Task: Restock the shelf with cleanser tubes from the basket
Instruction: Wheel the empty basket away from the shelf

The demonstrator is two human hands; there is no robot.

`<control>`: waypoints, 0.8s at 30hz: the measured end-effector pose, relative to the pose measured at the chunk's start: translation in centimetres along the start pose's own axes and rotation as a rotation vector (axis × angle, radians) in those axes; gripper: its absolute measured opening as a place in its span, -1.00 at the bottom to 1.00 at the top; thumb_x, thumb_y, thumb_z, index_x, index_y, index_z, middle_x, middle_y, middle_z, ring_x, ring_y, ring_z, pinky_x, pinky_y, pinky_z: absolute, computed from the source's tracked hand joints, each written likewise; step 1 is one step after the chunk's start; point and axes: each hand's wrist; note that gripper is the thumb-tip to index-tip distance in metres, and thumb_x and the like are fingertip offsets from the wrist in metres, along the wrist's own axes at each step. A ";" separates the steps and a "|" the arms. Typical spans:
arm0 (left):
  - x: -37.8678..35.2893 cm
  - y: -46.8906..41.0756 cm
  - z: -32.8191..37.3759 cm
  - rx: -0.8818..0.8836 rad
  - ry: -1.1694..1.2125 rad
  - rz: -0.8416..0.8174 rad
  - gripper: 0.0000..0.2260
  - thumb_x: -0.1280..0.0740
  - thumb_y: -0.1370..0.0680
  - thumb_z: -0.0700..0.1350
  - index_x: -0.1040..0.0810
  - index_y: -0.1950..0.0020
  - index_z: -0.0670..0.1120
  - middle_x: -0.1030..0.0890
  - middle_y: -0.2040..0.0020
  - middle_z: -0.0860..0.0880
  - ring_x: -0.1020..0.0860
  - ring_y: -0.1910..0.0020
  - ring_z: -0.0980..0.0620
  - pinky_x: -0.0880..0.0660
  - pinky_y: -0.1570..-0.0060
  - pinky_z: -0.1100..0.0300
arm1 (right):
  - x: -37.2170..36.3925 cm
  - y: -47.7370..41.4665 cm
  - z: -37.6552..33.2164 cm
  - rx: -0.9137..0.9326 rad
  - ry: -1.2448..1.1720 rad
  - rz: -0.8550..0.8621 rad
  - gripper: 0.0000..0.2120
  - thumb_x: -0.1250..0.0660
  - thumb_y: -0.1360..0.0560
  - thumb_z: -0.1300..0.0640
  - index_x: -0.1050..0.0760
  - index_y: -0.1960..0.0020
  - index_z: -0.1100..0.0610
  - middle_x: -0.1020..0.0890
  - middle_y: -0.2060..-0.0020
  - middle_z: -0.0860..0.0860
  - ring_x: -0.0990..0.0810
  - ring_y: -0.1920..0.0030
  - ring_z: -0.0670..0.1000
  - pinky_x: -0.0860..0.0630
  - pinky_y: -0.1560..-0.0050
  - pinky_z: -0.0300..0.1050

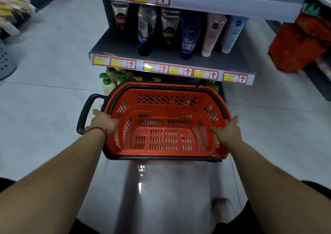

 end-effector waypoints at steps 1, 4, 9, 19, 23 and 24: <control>-0.5 -1.4 -0.5 0.008 -0.002 -0.025 -0.14 -0.32 -0.28 0.19 -0.21 -0.48 -0.21 -0.53 -0.27 -0.33 -0.52 -0.24 -0.40 -0.43 -0.31 -0.26 | -0.4 -0.9 0.0 -0.045 -0.016 -0.005 -0.06 -0.52 -0.46 0.03 -0.01 -0.60 0.23 -0.33 -0.40 0.38 -0.42 -0.35 0.43 -0.37 -0.40 0.29; -1.2 -4.5 -1.8 0.070 0.063 -0.072 -0.26 -0.34 -0.22 0.14 -0.32 -0.33 -0.13 -0.59 -0.16 -0.26 -0.56 -0.15 -0.38 -0.48 -0.26 -0.28 | -0.5 -2.5 -0.5 -0.155 -0.036 0.019 -0.36 -0.43 -0.46 0.13 -0.25 -0.43 0.30 -0.42 -0.33 0.34 -0.47 -0.28 0.41 -0.44 -0.34 0.29; -0.5 -6.9 -11.4 0.198 0.125 -0.115 -0.48 -0.35 -0.17 0.12 -0.52 -0.12 0.06 -0.69 0.06 -0.11 -0.66 0.09 -0.25 -0.59 -0.07 -0.28 | 0.8 0.0 -1.9 -0.162 0.007 -0.079 -0.40 -0.42 -0.44 0.03 -0.25 -0.36 0.21 -0.50 -0.25 0.29 -0.56 -0.18 0.38 -0.53 -0.21 0.37; 27.7 20.2 -13.7 0.682 0.330 0.223 -0.52 -0.36 -0.37 -0.02 -0.50 -0.29 0.03 -0.64 -0.06 -0.08 -0.57 -0.11 -0.30 -0.44 -0.34 -0.19 | 3.9 18.8 -21.3 0.105 0.197 -0.446 -0.47 -0.42 -0.30 -0.03 -0.52 -0.21 0.16 -0.63 -0.09 0.18 -0.65 -0.03 0.25 -0.60 -0.13 0.15; 38.4 27.0 -25.9 0.806 0.553 0.398 -0.53 -0.37 -0.18 0.09 -0.54 -0.10 0.17 -0.69 0.03 0.01 -0.67 0.05 -0.21 -0.62 -0.08 -0.19 | 2.6 31.5 -32.4 0.358 0.221 -0.583 -0.60 -0.48 -0.32 0.10 -0.62 -0.14 0.17 -0.71 0.01 0.15 -0.68 -0.02 0.19 -0.59 -0.09 0.06; 40.8 28.8 -29.2 0.841 0.598 0.436 -0.54 -0.37 -0.18 0.09 -0.55 -0.09 0.17 -0.70 0.04 0.00 -0.67 0.05 -0.21 -0.62 -0.05 -0.20 | 1.9 35.1 -35.0 0.408 0.229 -0.614 -0.57 -0.48 -0.32 0.10 -0.61 -0.17 0.18 -0.71 -0.02 0.16 -0.68 -0.04 0.20 -0.58 -0.08 0.04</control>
Point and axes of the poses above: each hand's wrist, its own y-axis away from the middle knuckle, its own x-axis out of the back of the hand, z = x × y
